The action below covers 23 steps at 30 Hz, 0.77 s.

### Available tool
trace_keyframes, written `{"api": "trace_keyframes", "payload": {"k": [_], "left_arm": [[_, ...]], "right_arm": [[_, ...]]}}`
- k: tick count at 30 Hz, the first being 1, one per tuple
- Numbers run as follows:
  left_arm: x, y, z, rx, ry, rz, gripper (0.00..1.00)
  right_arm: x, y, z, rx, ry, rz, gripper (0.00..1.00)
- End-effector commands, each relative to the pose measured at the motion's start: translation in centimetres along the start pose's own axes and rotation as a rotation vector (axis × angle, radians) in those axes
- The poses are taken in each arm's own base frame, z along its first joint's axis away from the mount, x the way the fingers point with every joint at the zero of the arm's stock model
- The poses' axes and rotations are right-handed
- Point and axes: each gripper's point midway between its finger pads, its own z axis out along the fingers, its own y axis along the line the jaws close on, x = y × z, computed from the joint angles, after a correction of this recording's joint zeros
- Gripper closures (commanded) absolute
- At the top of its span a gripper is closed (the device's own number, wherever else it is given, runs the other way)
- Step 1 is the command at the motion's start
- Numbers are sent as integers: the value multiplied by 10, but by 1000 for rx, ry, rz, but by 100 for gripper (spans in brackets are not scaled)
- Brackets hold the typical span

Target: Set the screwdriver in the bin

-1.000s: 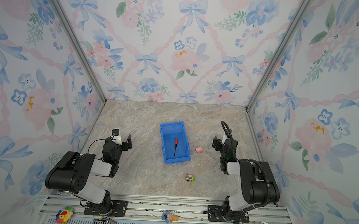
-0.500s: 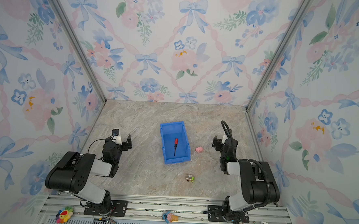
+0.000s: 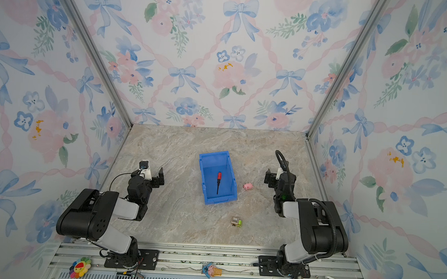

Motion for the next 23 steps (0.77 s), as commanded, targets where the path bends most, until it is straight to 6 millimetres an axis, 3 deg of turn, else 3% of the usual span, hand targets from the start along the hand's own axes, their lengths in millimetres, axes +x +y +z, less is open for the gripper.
{"api": "trace_keyframes", "payload": {"k": [1, 23], "left_arm": [[-7, 1, 4, 2, -23, -6, 2], [-7, 1, 3, 4, -22, -6, 3]], "right_arm": [[2, 1, -1, 4, -11, -13, 3], [3, 1, -1, 4, -3, -14, 3]]}}
